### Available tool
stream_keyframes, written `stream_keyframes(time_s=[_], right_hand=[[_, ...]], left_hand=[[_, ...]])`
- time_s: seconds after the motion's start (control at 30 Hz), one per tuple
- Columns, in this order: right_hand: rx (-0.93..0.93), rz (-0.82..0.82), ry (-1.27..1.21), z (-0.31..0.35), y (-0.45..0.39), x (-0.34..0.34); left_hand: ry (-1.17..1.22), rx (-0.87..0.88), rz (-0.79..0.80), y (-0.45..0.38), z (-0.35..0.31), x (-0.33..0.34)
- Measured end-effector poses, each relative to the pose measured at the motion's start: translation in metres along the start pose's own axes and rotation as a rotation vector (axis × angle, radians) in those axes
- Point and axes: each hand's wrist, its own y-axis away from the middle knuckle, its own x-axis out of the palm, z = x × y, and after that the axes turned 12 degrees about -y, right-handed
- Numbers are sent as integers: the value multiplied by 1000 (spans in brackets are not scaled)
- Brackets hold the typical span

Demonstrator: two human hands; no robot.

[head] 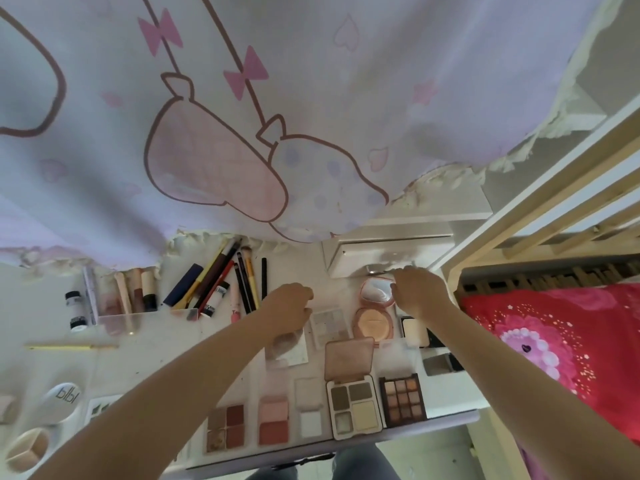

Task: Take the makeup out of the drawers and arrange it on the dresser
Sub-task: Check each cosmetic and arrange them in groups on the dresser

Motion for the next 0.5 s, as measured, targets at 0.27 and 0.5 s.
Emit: stream_keyframes(time_s=[0.27, 0.5], right_hand=[[-547, 304, 234, 56, -8, 16], [-702, 327, 317, 67, -20, 40]], left_hand=[[-56, -70, -50, 36, 24, 19], [-234, 39, -117, 59, 35, 44]])
